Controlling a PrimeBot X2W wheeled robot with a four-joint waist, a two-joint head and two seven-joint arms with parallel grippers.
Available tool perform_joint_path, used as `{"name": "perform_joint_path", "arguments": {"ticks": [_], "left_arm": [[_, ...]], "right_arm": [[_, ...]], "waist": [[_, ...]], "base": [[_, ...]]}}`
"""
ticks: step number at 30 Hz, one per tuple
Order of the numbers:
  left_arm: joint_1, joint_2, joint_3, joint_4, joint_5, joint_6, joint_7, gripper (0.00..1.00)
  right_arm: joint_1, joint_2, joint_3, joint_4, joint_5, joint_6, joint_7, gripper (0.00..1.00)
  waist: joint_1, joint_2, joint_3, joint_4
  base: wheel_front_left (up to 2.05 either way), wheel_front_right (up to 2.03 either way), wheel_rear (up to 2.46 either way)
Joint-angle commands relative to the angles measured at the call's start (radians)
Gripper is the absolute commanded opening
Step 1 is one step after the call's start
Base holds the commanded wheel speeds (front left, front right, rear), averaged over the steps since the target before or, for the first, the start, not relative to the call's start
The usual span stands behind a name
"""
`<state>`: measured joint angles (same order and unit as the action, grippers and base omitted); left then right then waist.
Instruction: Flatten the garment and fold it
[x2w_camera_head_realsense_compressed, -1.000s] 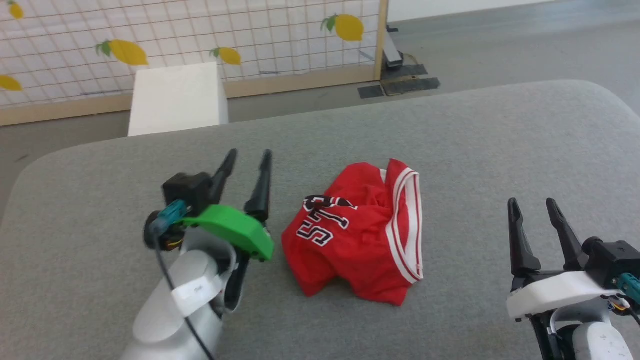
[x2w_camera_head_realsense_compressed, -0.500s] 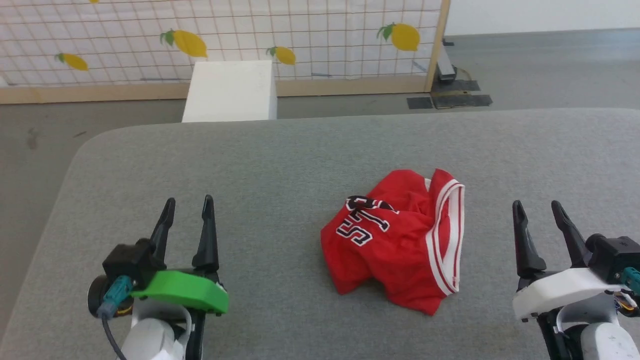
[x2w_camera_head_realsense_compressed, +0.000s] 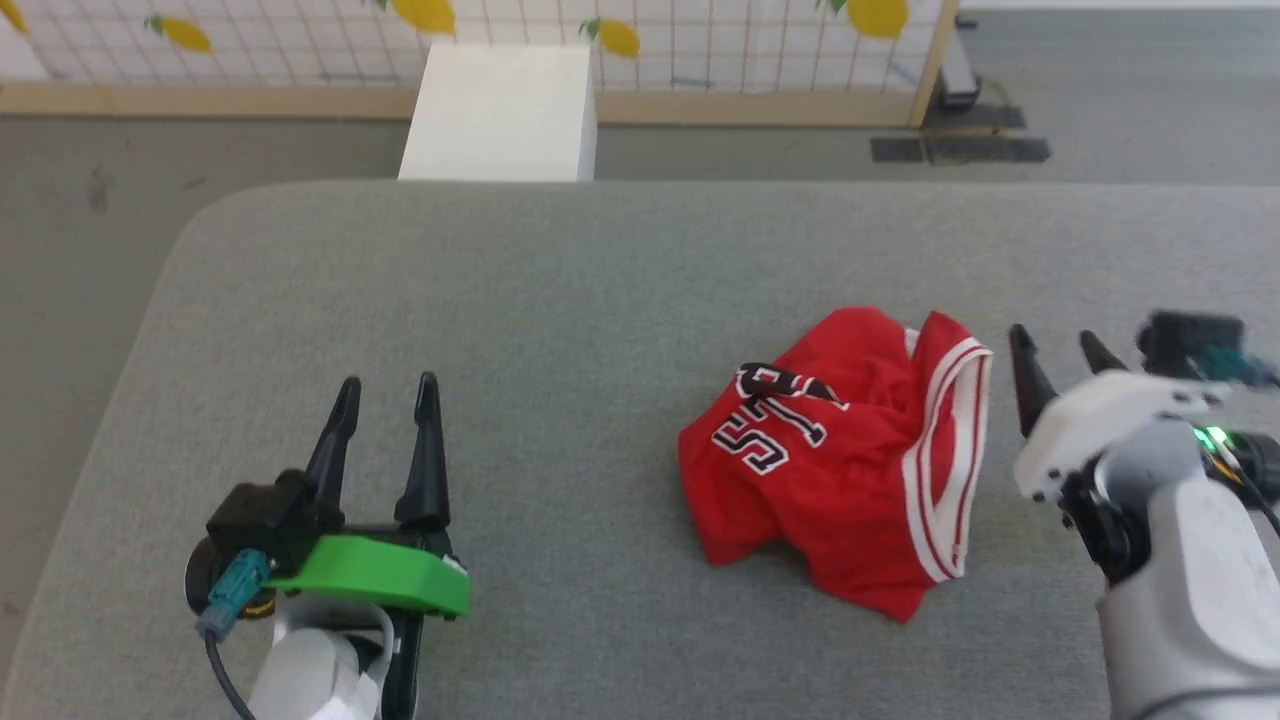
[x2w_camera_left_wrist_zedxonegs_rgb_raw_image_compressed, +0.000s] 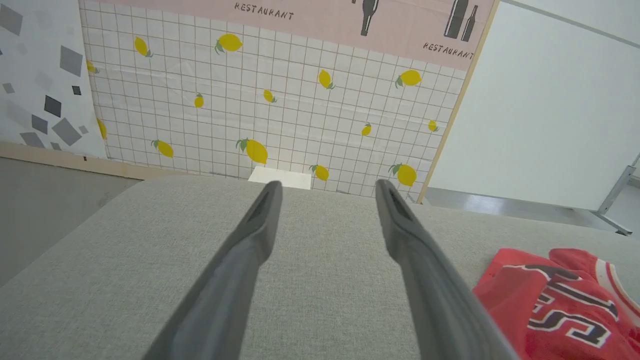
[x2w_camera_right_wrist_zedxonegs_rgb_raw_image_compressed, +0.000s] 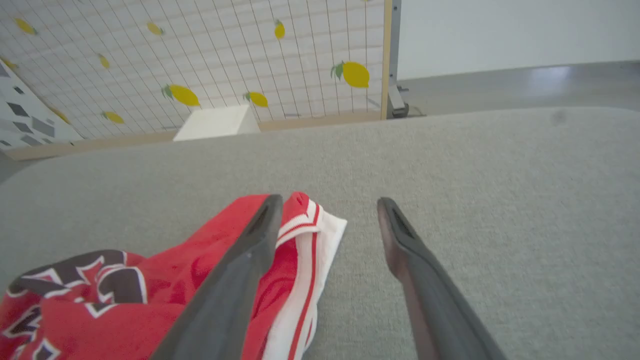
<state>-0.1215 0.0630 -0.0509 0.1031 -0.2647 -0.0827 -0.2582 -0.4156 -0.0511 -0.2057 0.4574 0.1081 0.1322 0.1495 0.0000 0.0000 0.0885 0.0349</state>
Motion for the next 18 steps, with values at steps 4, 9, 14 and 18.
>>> {"name": "perform_joint_path", "arguments": {"ticks": [4,9,14,18], "left_arm": [[-0.044,-0.009,-0.004,-0.003,0.012,-0.016,-0.004,1.00],[-0.070,-0.012,-0.015,0.006,0.005,-0.027,-0.004,1.00],[-0.062,-0.012,-0.014,0.014,-0.004,-0.028,-0.004,1.00],[-0.047,-0.013,-0.009,0.026,-0.001,-0.027,-0.004,1.00]], "right_arm": [[-0.123,-0.010,-0.024,0.160,-0.049,-0.002,0.111,1.00],[-0.256,-0.027,-0.064,0.335,-0.106,-0.002,0.243,0.28],[-0.275,-0.033,-0.080,0.339,-0.087,-0.002,0.224,0.00],[-0.232,-0.060,-0.136,0.256,-0.067,-0.002,0.095,0.00]], "waist": [[0.0000,0.0000,0.078,0.063],[0.0000,0.0000,0.122,0.103],[0.0000,0.0000,0.104,0.099],[0.0000,0.0000,0.063,0.079]], "base": [[0.00,0.00,0.00],[0.00,0.00,0.00],[0.00,0.00,0.00],[0.00,0.00,0.00]]}}
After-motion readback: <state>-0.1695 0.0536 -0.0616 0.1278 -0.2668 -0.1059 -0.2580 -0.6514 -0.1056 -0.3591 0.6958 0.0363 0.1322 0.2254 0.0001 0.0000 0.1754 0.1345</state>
